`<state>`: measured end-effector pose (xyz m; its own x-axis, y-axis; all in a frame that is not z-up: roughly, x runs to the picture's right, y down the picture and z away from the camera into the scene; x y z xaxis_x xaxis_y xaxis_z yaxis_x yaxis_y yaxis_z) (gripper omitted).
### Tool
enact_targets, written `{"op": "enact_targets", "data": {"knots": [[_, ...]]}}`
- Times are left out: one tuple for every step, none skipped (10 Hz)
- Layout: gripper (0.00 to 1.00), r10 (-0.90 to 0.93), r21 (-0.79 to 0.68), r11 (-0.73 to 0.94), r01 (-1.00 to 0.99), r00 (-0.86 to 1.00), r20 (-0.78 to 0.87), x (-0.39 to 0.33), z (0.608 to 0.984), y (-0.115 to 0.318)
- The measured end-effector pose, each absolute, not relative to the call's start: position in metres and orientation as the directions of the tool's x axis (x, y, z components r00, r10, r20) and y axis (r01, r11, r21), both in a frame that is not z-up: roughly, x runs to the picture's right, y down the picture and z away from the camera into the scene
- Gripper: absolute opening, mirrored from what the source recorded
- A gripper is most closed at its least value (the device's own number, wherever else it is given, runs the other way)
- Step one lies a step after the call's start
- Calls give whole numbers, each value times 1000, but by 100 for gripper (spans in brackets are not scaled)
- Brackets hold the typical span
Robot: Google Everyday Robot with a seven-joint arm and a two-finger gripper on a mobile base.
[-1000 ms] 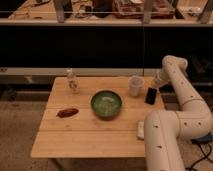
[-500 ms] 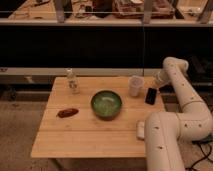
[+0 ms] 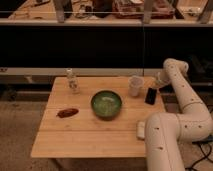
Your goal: Push the eraser across the table
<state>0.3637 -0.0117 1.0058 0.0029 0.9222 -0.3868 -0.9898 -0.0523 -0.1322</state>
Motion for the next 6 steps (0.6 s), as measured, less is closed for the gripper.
{"op": "enact_targets", "data": {"knots": [[0, 924, -137, -49, -989, 7, -383, 364, 1007, -11], [0, 925, -140, -47, -989, 9, -380, 364, 1008, -10], [0, 925, -142, -45, -989, 12, -379, 364, 1009, -9], [0, 926, -145, -43, -988, 16, -378, 364, 1010, -8], [0, 926, -148, -42, -988, 17, -377, 364, 1011, -7], [0, 925, -152, -38, -988, 23, -379, 363, 1012, -6]]}}
